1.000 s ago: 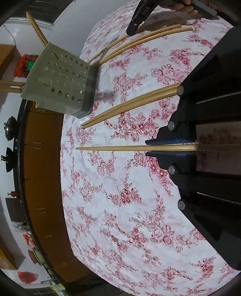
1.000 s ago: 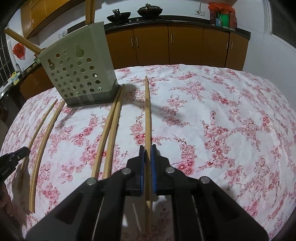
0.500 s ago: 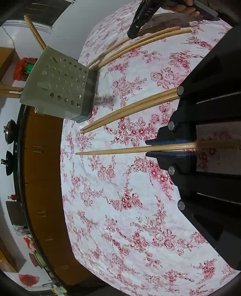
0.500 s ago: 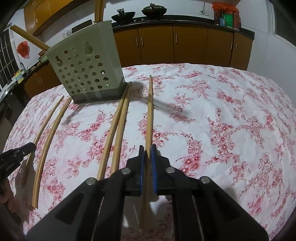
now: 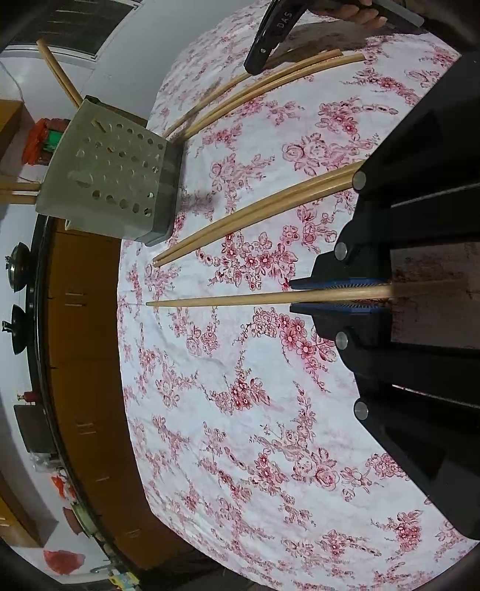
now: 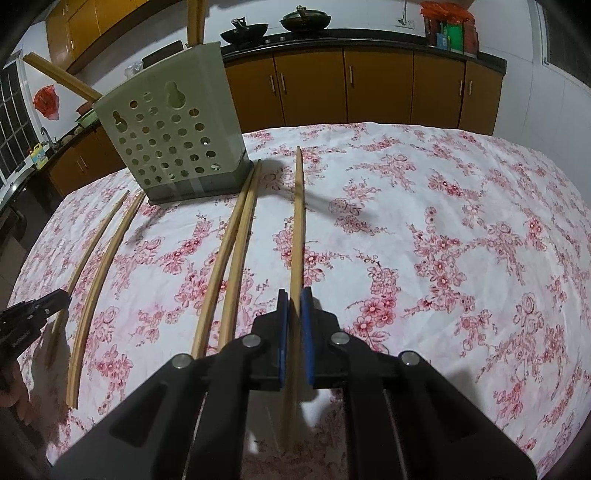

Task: Organize utensils
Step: 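Lift both held chopsticks upright and carry them over the green holder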

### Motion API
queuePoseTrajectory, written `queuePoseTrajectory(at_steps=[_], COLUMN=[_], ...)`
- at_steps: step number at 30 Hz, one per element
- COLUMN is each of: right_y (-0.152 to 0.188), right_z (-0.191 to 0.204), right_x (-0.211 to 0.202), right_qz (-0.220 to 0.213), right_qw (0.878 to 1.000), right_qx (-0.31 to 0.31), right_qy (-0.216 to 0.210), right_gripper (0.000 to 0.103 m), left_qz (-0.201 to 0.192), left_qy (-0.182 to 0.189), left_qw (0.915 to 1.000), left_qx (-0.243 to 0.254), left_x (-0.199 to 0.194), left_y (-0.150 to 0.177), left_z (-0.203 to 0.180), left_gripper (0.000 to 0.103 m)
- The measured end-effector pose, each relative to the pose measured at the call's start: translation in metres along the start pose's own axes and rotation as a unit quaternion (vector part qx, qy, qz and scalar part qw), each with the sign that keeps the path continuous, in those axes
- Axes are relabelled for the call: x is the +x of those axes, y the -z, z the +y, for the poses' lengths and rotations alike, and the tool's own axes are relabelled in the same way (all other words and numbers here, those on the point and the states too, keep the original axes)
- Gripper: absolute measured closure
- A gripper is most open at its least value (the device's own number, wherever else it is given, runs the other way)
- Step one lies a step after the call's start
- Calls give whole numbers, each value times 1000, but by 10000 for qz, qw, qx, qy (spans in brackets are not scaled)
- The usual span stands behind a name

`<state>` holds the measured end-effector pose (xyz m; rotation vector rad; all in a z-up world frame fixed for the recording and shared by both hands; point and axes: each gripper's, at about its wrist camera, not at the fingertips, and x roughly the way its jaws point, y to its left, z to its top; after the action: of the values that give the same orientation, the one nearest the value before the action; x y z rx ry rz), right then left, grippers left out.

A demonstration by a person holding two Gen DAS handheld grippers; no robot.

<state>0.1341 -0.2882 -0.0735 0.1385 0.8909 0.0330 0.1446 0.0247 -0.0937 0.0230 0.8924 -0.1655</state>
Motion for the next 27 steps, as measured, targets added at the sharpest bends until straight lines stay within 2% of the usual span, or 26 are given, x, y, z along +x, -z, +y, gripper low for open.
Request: queuePoseTrajectory(at_steps=[7,17,27], right_y=[-4,-24,-42], right_z=[-3,-4,1], right_x=[-15,-56,-88], right_qz=[-229,-930,-1511], right_qw=[9997,9956,9885], right_qx=[8,64,73], right_qy=[46,0,-72], right_gripper=[95,95,95], left_qz=[-73,-681,-1293], left_qy=[-19,53,145], left_qw=[10000,9974,9900], left_qx=[-22,-219,-544], left_x=[-4,-37,-74], left_y=[-2,-28,-52], left_z=[0,6,14], left_gripper=[95,96,96])
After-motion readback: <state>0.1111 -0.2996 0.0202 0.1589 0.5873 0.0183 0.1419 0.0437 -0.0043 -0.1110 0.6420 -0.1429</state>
